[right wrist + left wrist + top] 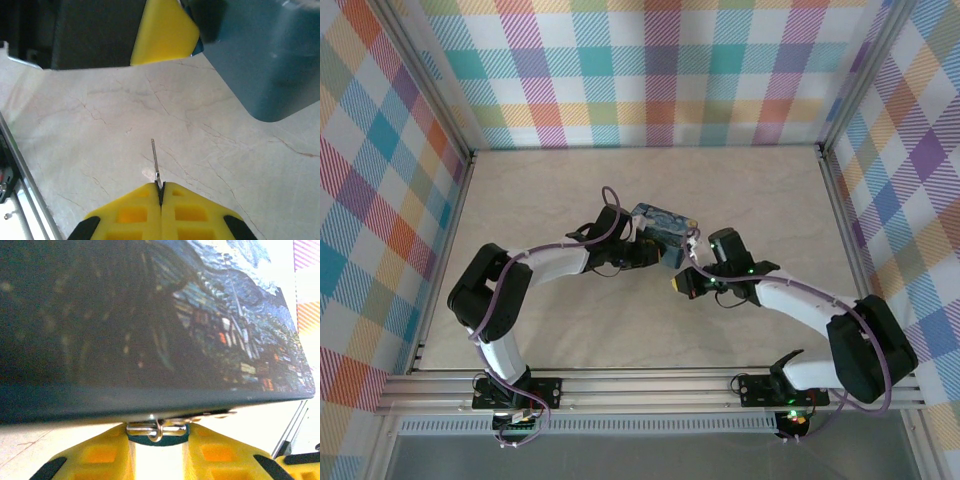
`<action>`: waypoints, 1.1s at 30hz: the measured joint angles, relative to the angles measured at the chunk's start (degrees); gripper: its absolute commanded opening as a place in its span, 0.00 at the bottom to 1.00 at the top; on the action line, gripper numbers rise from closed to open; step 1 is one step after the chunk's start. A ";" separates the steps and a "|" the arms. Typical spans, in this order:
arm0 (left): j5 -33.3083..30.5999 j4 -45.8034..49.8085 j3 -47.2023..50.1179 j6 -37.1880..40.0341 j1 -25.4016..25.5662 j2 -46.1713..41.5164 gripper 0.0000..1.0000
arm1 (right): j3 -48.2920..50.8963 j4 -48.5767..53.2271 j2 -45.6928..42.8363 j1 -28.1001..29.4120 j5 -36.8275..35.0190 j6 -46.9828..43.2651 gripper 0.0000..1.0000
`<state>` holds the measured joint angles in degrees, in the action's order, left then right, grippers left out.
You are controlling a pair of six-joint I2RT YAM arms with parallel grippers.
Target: Unlock a padlock with a key
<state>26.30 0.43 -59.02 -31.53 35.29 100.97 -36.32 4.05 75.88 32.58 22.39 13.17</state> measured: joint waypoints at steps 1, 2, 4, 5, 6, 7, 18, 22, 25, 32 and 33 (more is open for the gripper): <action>-0.04 0.70 -0.57 -0.31 0.11 0.00 0.25 | 0.00 -0.46 0.31 0.42 -0.72 -0.35 0.00; 0.00 1.27 -0.96 -0.50 0.15 0.00 0.25 | 0.02 -0.85 0.50 0.59 -1.25 -0.52 0.00; 0.00 2.10 -1.57 -0.85 0.33 -0.02 0.25 | 0.07 -1.81 0.87 0.85 -2.36 -0.85 0.00; 0.02 2.45 -1.68 -1.11 0.39 -0.02 0.25 | 0.07 -2.16 1.01 0.90 -2.67 -1.05 0.00; 0.02 2.67 -1.81 -1.36 0.44 -0.02 0.25 | 0.07 -2.62 1.20 0.90 -3.08 -1.29 0.00; 0.07 2.82 -1.88 -1.77 0.48 -0.04 0.24 | 0.07 -3.21 1.53 0.92 -3.52 -1.64 0.00; 0.17 5.33 -3.74 -4.26 0.68 -0.13 0.25 | -0.33 -7.34 6.01 1.22 -6.95 -3.65 0.00; 0.17 5.55 -4.24 -4.74 0.87 -0.13 0.25 | -0.61 -8.79 6.62 1.27 -7.69 -3.65 0.00; 0.17 5.62 -4.46 -4.94 1.07 -0.13 0.25 | -0.66 -9.62 6.91 1.27 -7.93 -3.63 0.00; 0.17 5.64 -4.57 -4.96 1.07 -0.13 0.25 | -0.66 -11.47 6.95 1.27 -8.48 -3.58 0.00; 0.17 5.66 -4.57 -4.96 1.07 -0.13 0.25 | -0.66 -11.67 6.95 1.27 -8.50 -3.58 0.00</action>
<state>26.48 6.09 -63.59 -36.49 36.36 100.84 -36.97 -7.62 82.83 33.85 13.89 9.58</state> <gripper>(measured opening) 0.245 0.048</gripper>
